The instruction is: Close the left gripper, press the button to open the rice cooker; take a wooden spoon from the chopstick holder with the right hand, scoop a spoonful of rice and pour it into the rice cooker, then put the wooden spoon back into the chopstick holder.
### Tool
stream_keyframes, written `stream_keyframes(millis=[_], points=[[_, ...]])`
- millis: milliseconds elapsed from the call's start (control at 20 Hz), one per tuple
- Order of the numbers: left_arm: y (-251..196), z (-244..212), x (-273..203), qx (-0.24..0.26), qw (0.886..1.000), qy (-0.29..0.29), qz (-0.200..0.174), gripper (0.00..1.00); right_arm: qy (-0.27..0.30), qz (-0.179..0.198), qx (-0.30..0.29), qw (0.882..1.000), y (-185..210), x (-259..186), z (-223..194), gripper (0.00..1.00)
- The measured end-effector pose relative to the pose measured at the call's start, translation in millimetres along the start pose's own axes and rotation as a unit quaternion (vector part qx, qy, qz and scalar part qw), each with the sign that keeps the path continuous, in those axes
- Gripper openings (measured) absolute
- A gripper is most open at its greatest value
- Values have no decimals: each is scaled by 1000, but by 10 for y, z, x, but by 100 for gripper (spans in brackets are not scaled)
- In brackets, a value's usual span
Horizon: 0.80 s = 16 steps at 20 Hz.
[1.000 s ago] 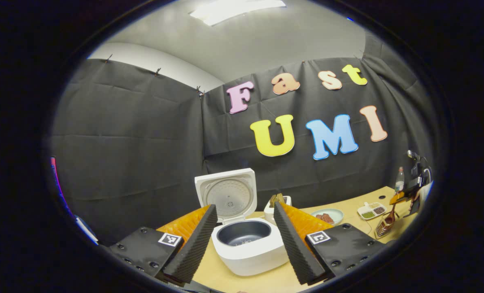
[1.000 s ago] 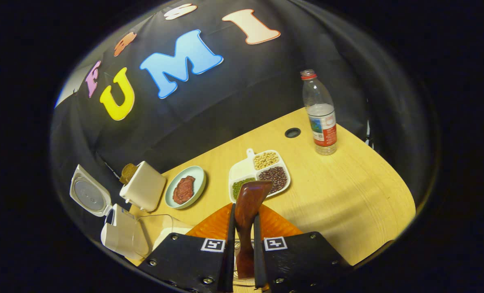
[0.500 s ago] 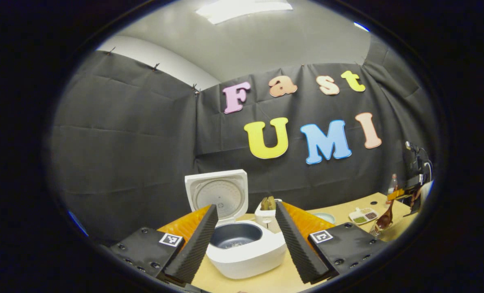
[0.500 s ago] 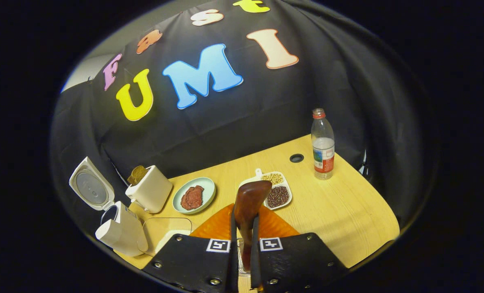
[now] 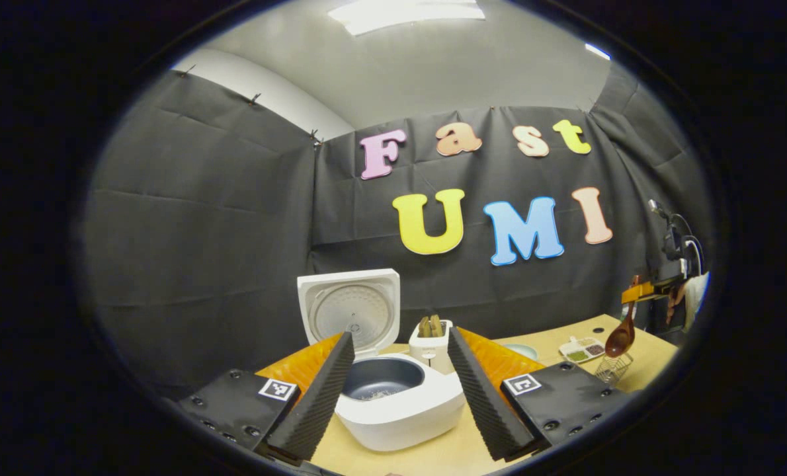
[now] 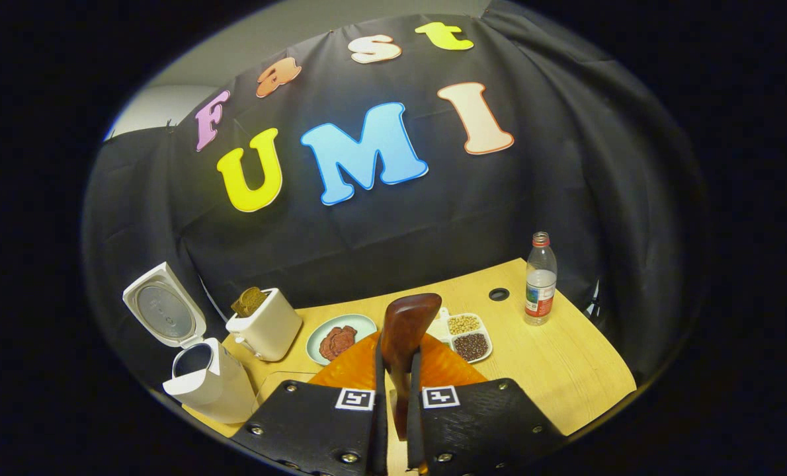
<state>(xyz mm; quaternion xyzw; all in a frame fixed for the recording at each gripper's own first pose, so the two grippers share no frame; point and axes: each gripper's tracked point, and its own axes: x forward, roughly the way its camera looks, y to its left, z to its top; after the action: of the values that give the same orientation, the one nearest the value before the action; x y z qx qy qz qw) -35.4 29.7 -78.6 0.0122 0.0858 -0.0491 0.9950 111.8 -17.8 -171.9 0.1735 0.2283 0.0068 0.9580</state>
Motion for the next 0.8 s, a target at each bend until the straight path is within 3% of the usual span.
stream_keyframes(millis=[50, 100, 400, 800], points=[[49, -21, -8, 0, 1000, 1, -1, 91, -4, 5, 1, 1000, 94, 13, 20, 12], [91, -33, -14, 0, 1000, 2, -1, 98, -6, 9, 2, 1000, 187, 34, 12, 12], [418, -185, -74, -10, 1000, 16, 6, 98, -6, 29, -7, 1000, 746, 208, -144, 12], [934, -342, -120, -5, 999, 33, 22, 92, 21, 18, -31, 999, 1159, 669, -755, 12]])
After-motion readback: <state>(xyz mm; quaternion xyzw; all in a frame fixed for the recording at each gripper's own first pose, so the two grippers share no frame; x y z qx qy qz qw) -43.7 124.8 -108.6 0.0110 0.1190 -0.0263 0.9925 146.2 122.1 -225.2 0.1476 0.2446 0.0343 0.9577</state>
